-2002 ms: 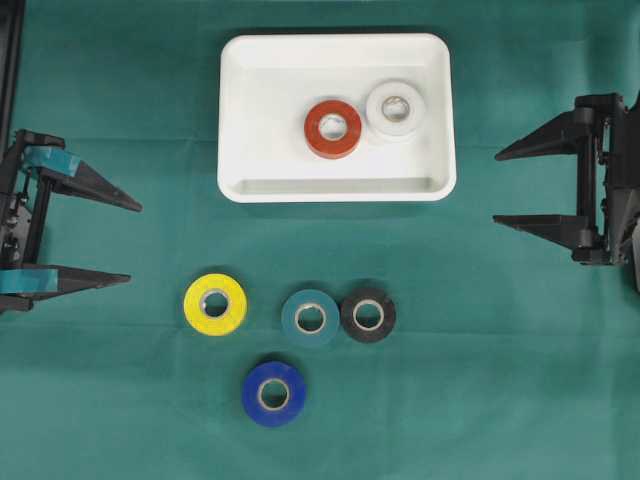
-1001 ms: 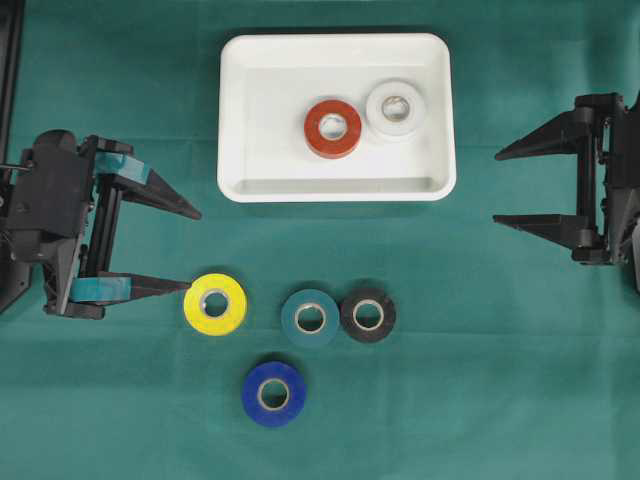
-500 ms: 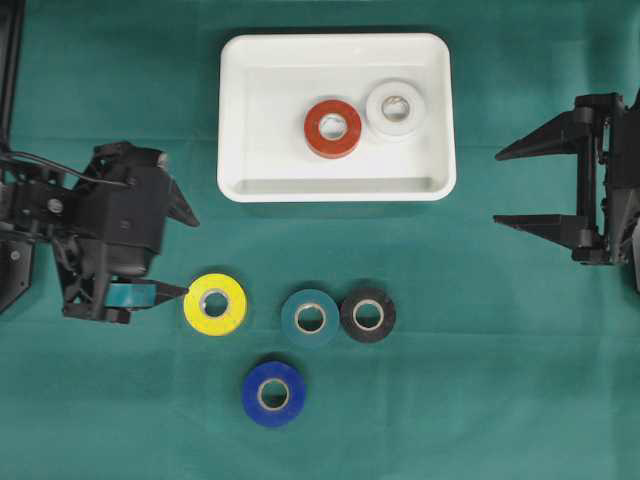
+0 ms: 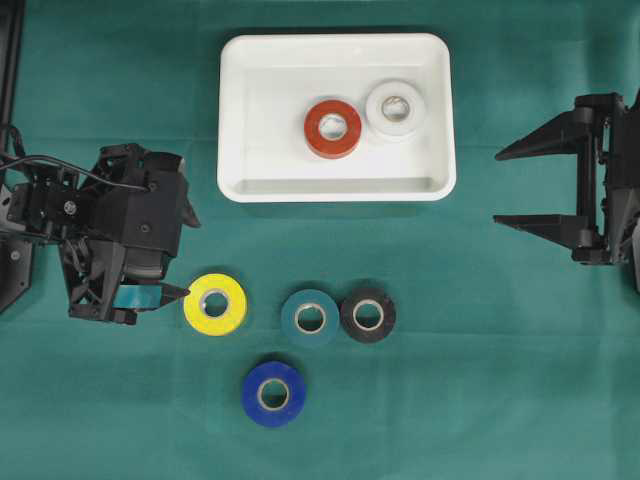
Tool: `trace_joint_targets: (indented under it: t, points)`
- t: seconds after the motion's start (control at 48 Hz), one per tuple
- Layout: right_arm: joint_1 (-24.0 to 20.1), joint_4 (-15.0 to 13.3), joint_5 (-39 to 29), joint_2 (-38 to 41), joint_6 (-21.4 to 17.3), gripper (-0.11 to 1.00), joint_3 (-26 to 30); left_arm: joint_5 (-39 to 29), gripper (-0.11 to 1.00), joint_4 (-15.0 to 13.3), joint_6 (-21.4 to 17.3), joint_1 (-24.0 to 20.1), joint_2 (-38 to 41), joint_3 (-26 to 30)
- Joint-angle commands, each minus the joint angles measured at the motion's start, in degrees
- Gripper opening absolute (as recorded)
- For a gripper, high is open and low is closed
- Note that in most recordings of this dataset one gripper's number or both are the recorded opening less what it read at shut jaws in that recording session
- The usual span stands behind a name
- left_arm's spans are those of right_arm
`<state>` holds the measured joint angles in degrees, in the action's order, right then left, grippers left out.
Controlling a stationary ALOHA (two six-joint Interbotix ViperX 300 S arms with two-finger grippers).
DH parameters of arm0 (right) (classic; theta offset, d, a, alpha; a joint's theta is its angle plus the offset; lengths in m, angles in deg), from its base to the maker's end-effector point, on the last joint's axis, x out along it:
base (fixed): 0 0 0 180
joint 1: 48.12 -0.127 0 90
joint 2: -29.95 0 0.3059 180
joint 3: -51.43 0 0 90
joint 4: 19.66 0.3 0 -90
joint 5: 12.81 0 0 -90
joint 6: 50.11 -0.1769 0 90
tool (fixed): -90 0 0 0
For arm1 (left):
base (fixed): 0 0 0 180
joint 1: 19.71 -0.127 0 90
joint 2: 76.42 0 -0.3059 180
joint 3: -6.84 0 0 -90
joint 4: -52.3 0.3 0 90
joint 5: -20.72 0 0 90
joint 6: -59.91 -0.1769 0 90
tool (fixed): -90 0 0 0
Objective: Pick up the tape from a random location and place it into the white case.
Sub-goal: 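Move the open left gripper toward the yellow tape roll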
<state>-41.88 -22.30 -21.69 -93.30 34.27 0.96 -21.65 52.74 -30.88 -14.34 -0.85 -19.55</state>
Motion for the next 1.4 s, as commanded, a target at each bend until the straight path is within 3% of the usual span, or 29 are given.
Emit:
trace_joint_targets:
  t: [0.0, 0.938, 1.376]
  points:
    - [-0.09, -0.09, 0.18, -0.09, 0.09, 0.85, 1.58, 0.18, 0.93, 0.0, 0.0, 0.18, -0.53, 1.14]
    - [-0.09, -0.18, 0.18, 0.0, 0.18, 0.85, 1.58, 0.09, 0.93, 0.0, 0.09, 0.18, 1.14, 0.97]
    - [-0.09, -0.09, 0.26, 0.09, 0.26, 0.85, 1.49, 3.16, 0.93, 0.0, 0.09, 0.18, 9.4, -1.67]
